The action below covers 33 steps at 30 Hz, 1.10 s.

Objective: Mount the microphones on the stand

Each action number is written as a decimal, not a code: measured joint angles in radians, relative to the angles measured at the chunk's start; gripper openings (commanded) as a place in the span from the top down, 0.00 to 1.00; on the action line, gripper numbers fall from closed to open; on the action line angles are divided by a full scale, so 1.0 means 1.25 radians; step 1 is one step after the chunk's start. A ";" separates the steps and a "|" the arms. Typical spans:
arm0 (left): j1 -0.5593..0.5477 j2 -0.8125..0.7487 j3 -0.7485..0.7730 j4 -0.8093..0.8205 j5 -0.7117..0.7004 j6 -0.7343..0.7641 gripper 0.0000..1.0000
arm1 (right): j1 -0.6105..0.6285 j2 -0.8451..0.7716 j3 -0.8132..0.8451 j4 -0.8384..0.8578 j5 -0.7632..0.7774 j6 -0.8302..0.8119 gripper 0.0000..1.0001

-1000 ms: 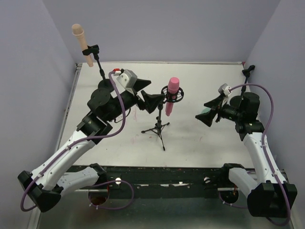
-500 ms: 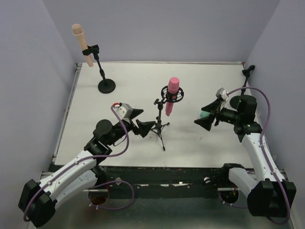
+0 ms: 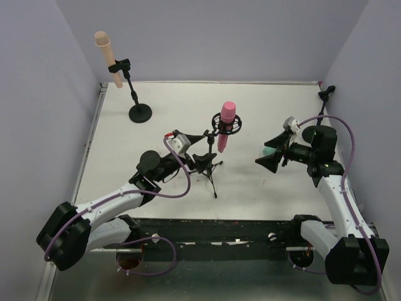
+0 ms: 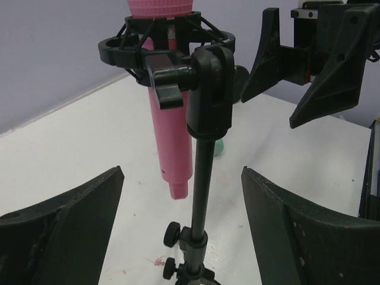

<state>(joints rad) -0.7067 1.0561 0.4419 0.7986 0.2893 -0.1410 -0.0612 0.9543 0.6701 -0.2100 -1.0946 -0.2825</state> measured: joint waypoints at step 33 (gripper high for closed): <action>0.206 0.240 0.313 -0.029 0.125 0.025 1.00 | 0.000 0.000 0.000 -0.038 -0.005 -0.044 0.00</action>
<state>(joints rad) -0.4488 1.3560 0.8333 0.7620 0.4450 -0.1093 -0.0612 0.9543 0.6701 -0.2573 -1.1011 -0.3370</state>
